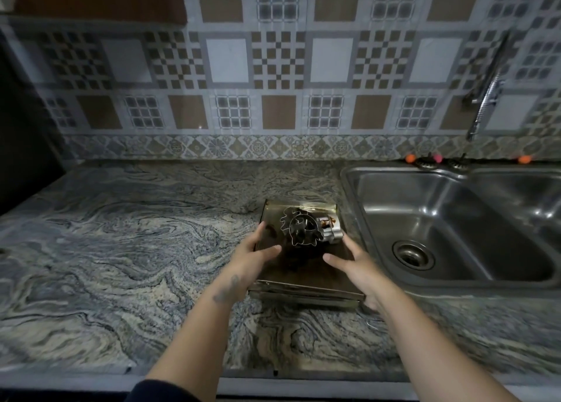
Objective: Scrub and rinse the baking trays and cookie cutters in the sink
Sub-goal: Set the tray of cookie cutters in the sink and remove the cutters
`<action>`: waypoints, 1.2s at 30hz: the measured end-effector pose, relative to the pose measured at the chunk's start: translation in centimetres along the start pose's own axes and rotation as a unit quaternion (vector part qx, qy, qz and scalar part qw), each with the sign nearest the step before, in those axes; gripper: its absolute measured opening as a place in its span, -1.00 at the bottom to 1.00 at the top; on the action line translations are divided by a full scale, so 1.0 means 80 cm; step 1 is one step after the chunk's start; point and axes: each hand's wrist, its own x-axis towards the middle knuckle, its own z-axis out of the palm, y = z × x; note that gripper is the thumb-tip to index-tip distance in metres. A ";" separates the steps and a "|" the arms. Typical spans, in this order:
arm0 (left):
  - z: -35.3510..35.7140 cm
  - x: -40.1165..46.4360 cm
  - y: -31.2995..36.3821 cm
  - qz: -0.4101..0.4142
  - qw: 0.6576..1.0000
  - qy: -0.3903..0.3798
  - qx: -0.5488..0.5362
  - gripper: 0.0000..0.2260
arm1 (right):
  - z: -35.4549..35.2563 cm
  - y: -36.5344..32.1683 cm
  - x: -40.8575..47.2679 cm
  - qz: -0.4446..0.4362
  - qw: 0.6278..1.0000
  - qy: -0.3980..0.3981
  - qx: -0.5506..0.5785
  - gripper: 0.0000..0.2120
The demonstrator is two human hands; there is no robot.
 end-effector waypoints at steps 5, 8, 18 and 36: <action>0.022 -0.040 0.003 0.004 1.000 0.005 0.020 -0.28 | -0.013 0.003 -0.044 -0.024 0.999 0.022 -0.006 -0.25; 0.038 -0.061 0.000 0.012 1.000 -0.012 0.018 -0.27 | -0.029 0.006 -0.076 -0.039 0.998 0.043 -0.007 -0.25; 0.157 -0.123 0.003 0.078 0.991 -0.106 -0.009 -0.27 | -0.136 0.047 -0.179 -0.064 0.985 0.159 -0.008 -0.22; 0.532 -0.157 0.024 0.122 0.974 -0.192 -0.014 -0.27 | -0.499 0.128 -0.245 -0.096 0.967 0.238 -0.012 -0.24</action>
